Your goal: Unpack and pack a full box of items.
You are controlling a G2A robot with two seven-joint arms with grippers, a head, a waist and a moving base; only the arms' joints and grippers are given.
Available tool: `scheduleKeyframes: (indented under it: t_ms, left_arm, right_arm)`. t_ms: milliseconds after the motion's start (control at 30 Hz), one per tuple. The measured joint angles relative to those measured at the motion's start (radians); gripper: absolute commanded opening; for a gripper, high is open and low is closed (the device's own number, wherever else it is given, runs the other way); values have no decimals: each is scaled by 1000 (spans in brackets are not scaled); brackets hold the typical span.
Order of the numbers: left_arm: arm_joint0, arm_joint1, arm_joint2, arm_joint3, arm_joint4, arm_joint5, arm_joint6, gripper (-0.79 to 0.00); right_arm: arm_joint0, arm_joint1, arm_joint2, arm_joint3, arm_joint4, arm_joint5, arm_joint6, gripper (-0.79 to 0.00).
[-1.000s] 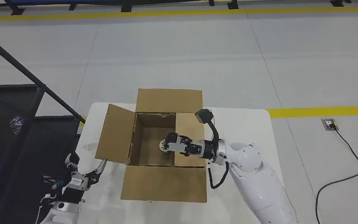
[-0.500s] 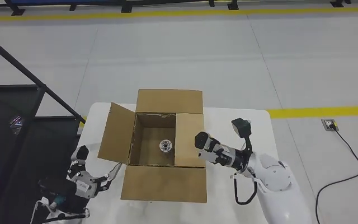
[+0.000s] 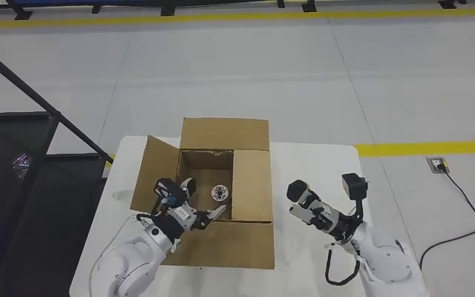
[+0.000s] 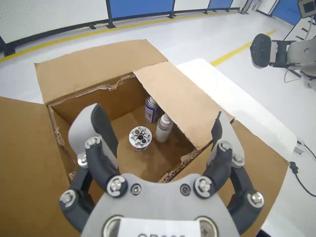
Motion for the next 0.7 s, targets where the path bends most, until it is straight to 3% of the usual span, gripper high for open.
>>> scheduleKeyframes:
  t_ms: [267,367,500,700]
  left_arm:
    - [8,-1,5,10,-19,-13,-5,0]
    - [-13,-5,19,46,-127,0,-64,0]
    - [-95,-19,71,131,-369,44,-197,0]
    - [-223,-29,107,283,-696,58,-424,0]
  right_arm:
    - [-2,0,0,-7,-12,8,-11,0]
    - [-6,0,-7,-43,-105,43,-85,0]
    - [-18,-1,-24,-84,-218,80,-180,0]
    - [-47,6,-21,-100,-264,108,-232,0]
